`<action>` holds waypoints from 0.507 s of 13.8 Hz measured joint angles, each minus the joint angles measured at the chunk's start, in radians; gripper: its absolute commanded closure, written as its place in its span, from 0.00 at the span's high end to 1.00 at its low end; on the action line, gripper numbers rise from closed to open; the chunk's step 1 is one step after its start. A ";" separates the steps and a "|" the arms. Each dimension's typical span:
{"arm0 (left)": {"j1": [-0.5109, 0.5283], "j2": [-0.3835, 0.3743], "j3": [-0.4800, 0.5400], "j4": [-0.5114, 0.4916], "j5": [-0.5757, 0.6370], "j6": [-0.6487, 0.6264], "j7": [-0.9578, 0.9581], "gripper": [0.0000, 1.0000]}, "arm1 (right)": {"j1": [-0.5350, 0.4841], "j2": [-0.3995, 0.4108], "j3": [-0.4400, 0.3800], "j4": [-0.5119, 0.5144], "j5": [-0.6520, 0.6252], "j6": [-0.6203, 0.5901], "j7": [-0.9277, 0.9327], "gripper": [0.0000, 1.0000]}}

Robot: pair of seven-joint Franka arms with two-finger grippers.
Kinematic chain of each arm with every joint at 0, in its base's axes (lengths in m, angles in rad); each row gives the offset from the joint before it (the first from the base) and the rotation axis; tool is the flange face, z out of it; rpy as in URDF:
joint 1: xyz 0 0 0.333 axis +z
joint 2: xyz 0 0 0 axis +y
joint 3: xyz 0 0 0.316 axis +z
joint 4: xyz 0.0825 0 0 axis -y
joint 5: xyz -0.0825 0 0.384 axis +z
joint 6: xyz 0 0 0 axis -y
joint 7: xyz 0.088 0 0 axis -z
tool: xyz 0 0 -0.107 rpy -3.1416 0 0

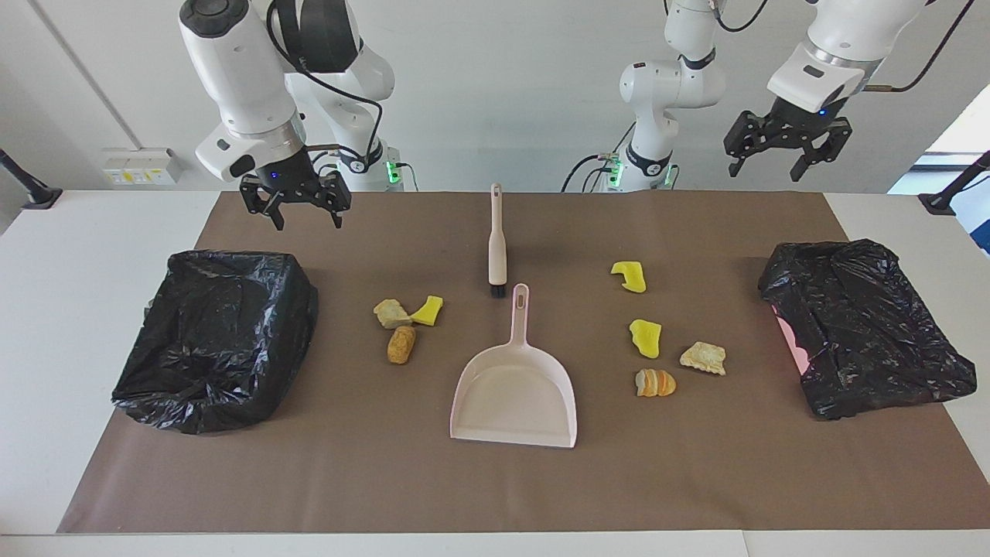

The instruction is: Sweep and dump trash in bin

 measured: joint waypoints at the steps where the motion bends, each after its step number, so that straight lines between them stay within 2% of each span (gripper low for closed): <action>1: -0.029 -0.025 -0.002 -0.037 -0.003 0.002 -0.002 1.00 | 0.000 0.021 0.014 -0.001 0.000 0.030 0.017 1.00; 4: -0.122 -0.109 -0.004 -0.157 -0.007 0.014 -0.059 1.00 | 0.031 0.087 0.033 -0.003 0.002 0.122 0.093 1.00; 7: -0.263 -0.192 -0.008 -0.312 -0.013 0.104 -0.209 1.00 | 0.077 0.171 0.036 0.001 0.002 0.215 0.158 1.00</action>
